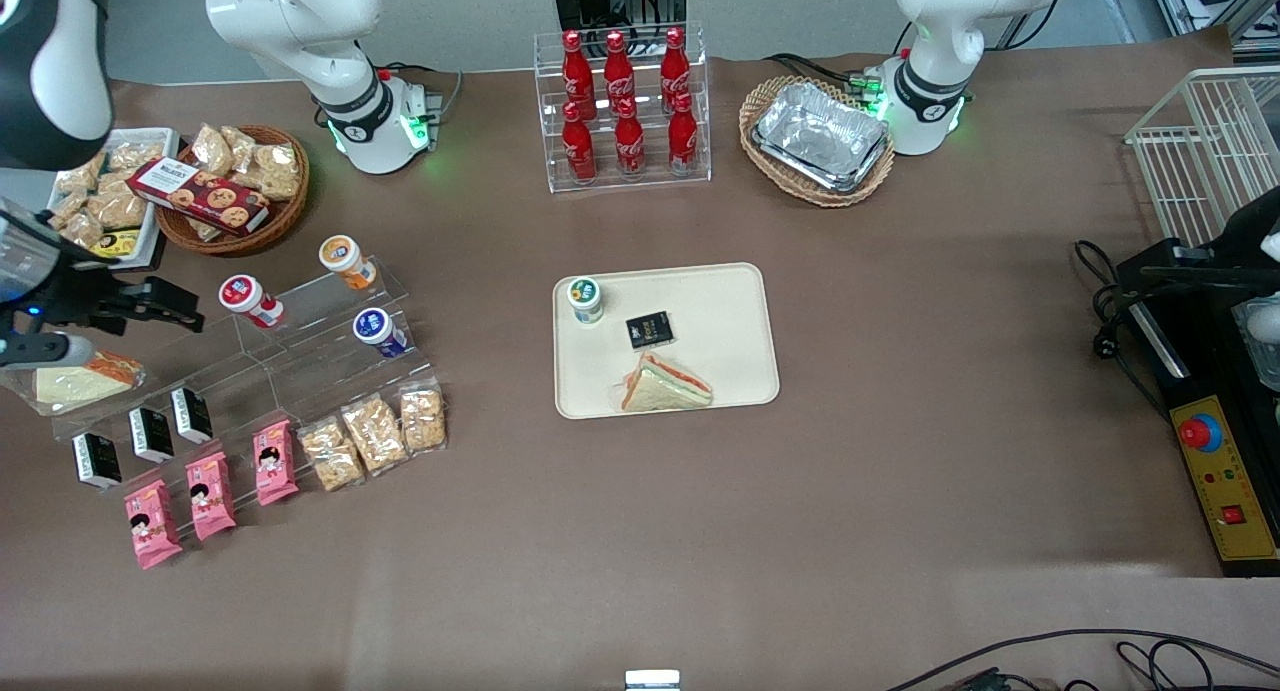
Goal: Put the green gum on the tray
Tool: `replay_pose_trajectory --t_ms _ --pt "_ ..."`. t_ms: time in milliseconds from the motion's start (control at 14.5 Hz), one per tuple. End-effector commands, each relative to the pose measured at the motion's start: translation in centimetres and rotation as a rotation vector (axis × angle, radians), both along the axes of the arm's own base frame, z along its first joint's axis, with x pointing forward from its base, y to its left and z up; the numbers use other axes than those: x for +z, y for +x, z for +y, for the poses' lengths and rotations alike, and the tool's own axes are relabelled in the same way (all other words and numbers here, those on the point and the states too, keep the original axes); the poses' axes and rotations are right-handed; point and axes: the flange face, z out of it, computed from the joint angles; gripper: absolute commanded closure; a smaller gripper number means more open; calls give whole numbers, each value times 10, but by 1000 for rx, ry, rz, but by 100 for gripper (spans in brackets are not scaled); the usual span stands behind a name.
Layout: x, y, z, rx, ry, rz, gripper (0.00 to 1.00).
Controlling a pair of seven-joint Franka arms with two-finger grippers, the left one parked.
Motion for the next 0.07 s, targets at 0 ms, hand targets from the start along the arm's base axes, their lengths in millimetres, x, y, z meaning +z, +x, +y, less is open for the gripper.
replay_pose_trajectory --t_ms 0 --pt "6 -3 -6 21 5 14 0"
